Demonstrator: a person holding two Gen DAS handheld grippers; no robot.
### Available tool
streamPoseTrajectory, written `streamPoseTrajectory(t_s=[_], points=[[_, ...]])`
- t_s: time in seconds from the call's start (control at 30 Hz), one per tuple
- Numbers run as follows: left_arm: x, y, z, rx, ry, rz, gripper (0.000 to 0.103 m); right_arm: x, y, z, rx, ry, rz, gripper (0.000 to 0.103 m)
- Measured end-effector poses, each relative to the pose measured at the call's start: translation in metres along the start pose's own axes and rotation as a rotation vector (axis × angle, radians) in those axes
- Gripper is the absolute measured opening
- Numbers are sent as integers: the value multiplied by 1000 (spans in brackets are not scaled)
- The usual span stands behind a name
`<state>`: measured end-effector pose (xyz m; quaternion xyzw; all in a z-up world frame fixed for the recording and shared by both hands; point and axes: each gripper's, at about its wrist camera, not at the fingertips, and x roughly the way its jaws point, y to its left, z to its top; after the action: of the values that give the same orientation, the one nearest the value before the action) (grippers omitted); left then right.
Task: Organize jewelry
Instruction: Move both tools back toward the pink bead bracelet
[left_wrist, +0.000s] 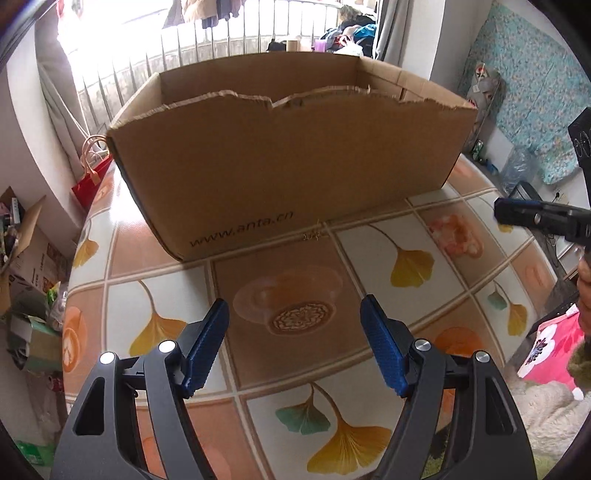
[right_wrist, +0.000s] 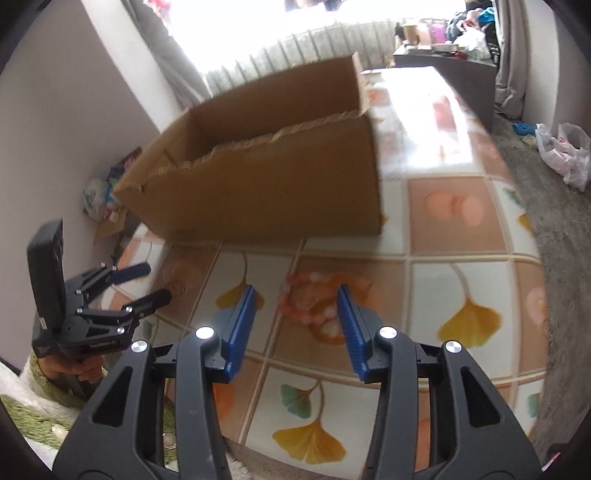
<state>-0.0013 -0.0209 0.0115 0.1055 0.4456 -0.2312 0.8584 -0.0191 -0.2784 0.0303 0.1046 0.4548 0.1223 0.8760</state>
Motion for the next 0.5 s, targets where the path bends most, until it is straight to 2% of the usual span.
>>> streamPoseTrajectory(t_s=[0.13, 0.43, 0.5], points=[[7, -2, 0, 4, -7, 11, 72, 31, 14, -3, -60, 58, -52, 31], [14, -7, 3, 15, -31, 12, 72, 52, 36, -6, -166, 64, -97, 24], [16, -9, 5, 18, -40, 11, 72, 54, 34, -6, -170, 60, -112, 15]])
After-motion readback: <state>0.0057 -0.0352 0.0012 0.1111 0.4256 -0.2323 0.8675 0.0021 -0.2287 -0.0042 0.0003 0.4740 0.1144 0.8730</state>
